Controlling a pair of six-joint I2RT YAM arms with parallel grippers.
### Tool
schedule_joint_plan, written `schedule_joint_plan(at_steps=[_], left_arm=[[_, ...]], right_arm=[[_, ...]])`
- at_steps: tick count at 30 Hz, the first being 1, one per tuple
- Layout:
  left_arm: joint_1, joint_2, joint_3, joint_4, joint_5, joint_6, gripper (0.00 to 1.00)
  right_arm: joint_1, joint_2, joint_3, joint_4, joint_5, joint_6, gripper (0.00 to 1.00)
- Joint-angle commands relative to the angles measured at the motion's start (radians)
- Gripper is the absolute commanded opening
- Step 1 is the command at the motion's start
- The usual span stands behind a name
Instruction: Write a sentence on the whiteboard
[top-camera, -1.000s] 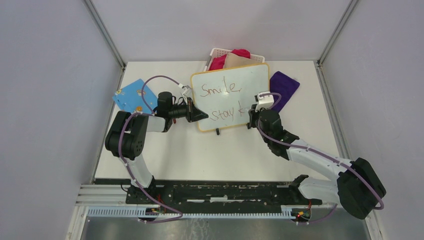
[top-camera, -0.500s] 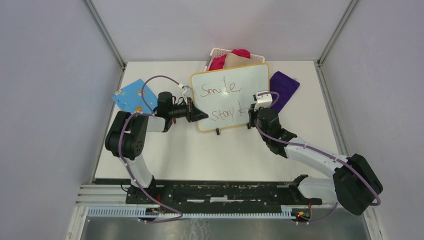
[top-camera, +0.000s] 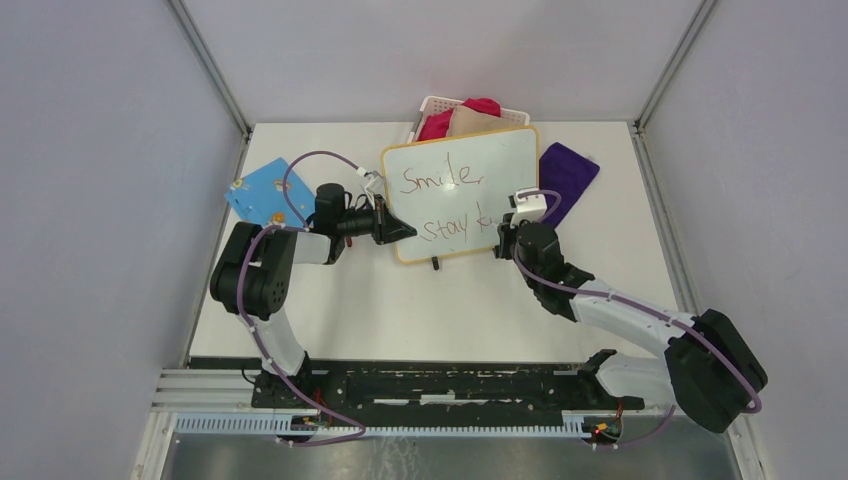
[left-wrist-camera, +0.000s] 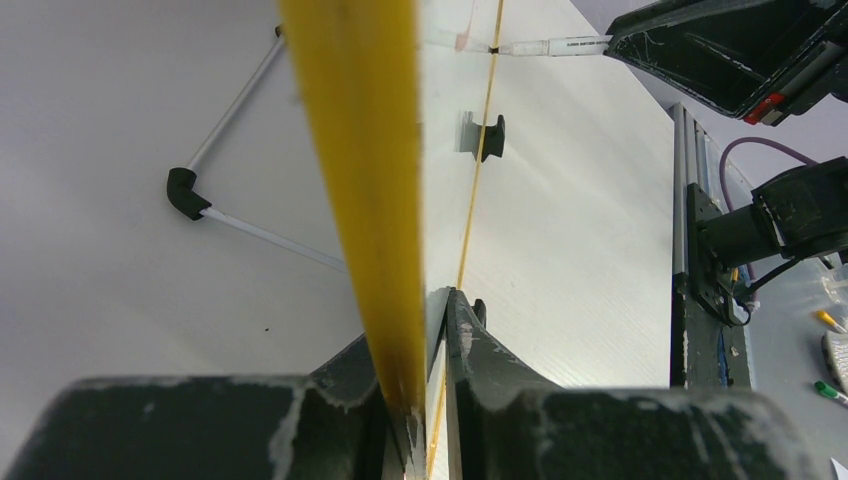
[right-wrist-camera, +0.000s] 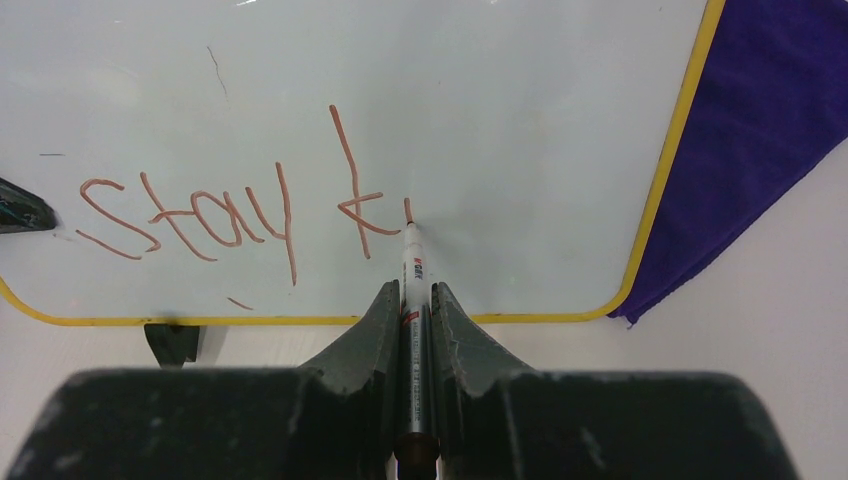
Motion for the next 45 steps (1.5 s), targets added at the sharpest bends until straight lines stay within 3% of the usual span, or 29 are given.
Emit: schedule_joint_plan(at_steps=[1,18,45], left_arm=[[-0.030,0.054,-0.020,-0.168,-0.138,0.090,0.02],[-0.030,0.057,-0.018,-0.168,-0.139,0.091,0.02],[-0.030,0.057,-0.017,-0.173,-0.143,0.086,0.02]], right_arm=[[-0.005,-0.011,-0.020,0.018,-0.015,0.014,0.00],[-0.005,-0.113,0.046,-0.022,-0.007,0.004,0.00],[-0.037,-0.028,0.051,0.048,0.030,-0.007,0.00]])
